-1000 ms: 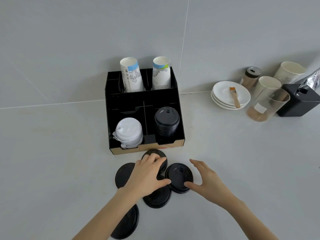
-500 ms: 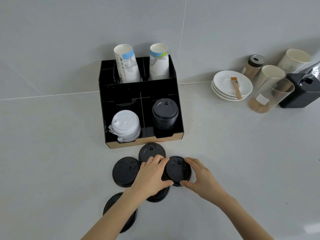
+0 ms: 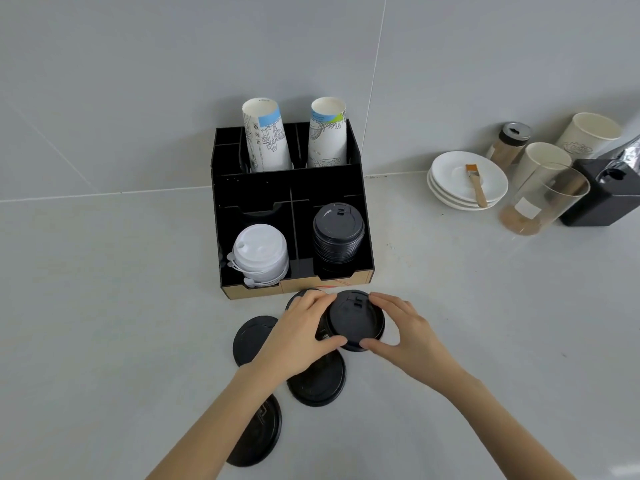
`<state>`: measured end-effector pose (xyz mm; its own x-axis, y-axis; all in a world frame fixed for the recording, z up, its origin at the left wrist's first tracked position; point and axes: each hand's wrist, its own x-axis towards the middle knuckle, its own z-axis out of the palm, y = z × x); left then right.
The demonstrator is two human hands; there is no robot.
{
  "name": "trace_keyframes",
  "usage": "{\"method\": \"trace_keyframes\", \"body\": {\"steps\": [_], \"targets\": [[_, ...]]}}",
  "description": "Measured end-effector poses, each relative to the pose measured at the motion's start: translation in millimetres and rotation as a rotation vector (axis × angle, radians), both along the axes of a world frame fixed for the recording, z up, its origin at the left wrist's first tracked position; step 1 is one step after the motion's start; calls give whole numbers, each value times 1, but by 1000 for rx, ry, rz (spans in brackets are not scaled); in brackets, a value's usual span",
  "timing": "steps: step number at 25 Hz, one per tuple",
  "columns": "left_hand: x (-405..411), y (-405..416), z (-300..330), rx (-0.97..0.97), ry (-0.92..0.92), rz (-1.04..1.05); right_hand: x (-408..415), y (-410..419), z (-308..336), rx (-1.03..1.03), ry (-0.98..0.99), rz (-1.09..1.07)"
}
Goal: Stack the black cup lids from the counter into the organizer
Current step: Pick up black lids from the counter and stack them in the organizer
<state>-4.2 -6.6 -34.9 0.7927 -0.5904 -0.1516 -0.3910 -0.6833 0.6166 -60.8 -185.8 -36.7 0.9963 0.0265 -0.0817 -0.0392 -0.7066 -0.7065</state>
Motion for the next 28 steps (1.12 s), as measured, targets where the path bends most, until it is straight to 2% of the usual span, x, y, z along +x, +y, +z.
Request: {"method": "trace_keyframes", "body": {"steps": [3, 10, 20, 28], "targets": [[9, 4, 8, -105, -6, 36, 13, 1, 12, 8, -43, 13], [36, 6, 21, -192, -37, 109, 47, 2, 32, 0, -89, 21], [96, -13, 31, -198, -120, 183, 116, -10, 44, -75, -135, 3], [122, -26, 17, -161, -89, 198, 147, -18, 32, -114, -84, 14]]}}
